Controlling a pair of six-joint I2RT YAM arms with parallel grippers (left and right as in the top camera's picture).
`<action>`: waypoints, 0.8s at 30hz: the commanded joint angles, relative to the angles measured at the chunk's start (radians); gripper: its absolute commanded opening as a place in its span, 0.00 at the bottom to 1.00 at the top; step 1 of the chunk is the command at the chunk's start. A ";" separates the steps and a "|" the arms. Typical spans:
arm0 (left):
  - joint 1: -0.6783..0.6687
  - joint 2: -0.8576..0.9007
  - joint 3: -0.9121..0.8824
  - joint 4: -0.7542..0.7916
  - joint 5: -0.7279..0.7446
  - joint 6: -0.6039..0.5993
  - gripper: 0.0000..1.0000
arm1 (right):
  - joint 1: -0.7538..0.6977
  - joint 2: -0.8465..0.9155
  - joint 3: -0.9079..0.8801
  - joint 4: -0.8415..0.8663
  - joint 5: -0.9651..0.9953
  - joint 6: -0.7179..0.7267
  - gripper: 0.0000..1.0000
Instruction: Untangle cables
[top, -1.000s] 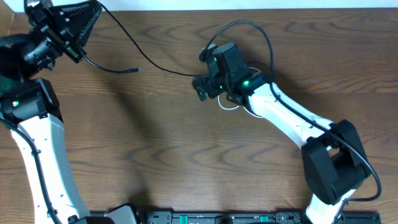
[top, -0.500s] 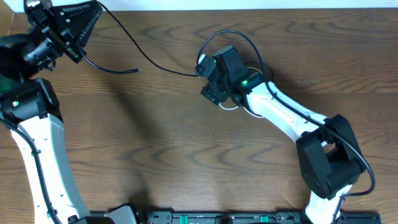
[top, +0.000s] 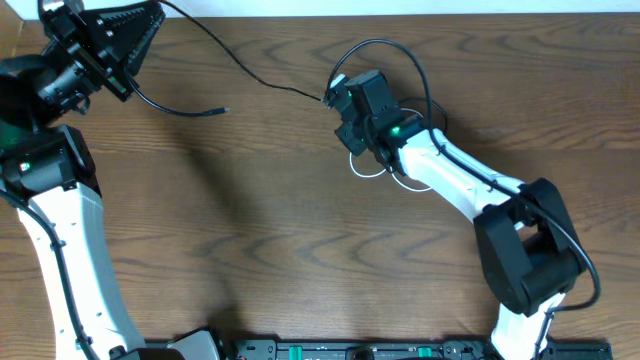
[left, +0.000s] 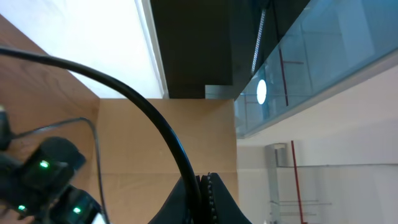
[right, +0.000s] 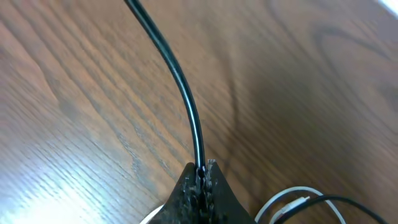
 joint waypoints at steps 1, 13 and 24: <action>-0.001 -0.020 0.015 0.007 0.016 0.044 0.08 | -0.004 -0.153 0.014 0.021 0.011 0.123 0.01; -0.002 -0.020 0.015 0.007 0.039 0.198 0.07 | -0.019 -0.528 0.014 0.085 0.003 0.241 0.01; -0.002 -0.020 0.015 0.007 0.115 0.380 0.74 | -0.022 -0.613 0.014 0.164 -0.041 0.433 0.01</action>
